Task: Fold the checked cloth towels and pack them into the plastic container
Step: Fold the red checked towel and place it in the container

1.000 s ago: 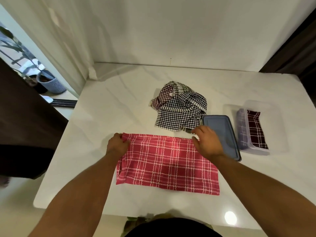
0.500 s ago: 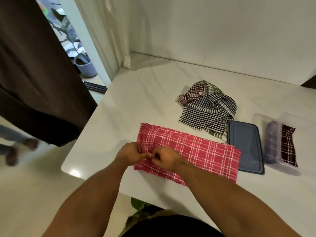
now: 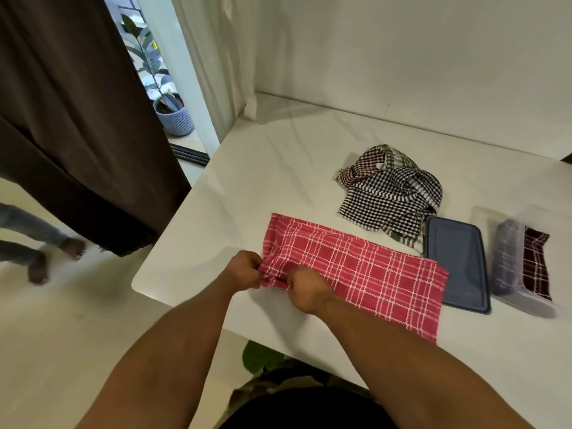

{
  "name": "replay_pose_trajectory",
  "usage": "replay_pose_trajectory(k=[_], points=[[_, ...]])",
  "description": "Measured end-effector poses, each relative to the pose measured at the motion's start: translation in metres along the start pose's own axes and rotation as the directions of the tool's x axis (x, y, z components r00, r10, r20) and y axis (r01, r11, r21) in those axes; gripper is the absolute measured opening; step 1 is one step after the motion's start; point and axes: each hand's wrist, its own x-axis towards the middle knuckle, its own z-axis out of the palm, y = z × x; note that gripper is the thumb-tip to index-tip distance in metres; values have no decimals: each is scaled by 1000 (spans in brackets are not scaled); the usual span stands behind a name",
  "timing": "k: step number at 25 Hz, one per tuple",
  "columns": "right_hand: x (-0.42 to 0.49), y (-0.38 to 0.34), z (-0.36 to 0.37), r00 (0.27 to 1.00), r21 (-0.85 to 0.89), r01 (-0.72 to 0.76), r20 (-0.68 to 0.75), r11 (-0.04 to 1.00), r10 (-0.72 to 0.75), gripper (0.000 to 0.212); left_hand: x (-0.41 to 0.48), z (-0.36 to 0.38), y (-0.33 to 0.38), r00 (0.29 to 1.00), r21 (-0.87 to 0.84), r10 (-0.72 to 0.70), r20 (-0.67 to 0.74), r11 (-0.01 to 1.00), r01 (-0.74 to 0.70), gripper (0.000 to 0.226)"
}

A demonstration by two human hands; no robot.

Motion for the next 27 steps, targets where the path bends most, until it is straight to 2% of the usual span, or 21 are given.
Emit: replay_pose_trajectory(k=[2,6,8,10,11,12,13,15,17,18,21,23,25,27], points=[[-2,7,-6,1000,44,-1,1,999,1,18,2,-1,1,998,-173,-55,-20,984,50,12],[-11,12,-6,1000,47,13,13,999,-13,16,7,3,9,994,-164,-93,-55,983,83,31],[-14,13,-6,1000,36,21,15,999,-22,14,8,4,11,996,8,-23,-83,1000,24,28],[-16,13,-7,999,24,41,29,999,-42,10,6,2,10,997,368,73,-22,928,-60,19],[-16,13,-6,998,15,52,35,999,-53,8,7,1,8,995,468,101,-16,880,-82,17],[-16,12,-5,998,8,56,39,998,-56,8,8,2,7,993,467,116,-31,880,-89,18],[-16,12,-4,998,3,53,41,999,-53,9,10,3,7,990,390,122,-65,917,-87,20],[-16,14,-3,999,3,41,31,999,-41,15,16,6,10,984,92,49,-170,995,-34,28],[-17,18,-3,999,25,35,35,999,-36,22,21,7,16,977,-173,-65,-201,985,30,33],[-17,20,-3,999,46,32,34,998,-33,24,23,6,18,975,-240,-99,-198,970,50,31],[-18,25,-4,999,165,-26,-27,986,31,25,20,7,18,994,-246,-96,-58,966,79,10],[-17,29,-4,995,225,-51,-72,973,69,24,18,6,15,992,-178,-93,83,978,106,27],[-18,31,-7,990,253,-64,-110,965,94,24,17,3,10,976,19,-111,187,994,109,40],[-19,35,-9,981,286,-72,-152,955,120,24,16,0,9,958,157,-166,232,979,131,38]])
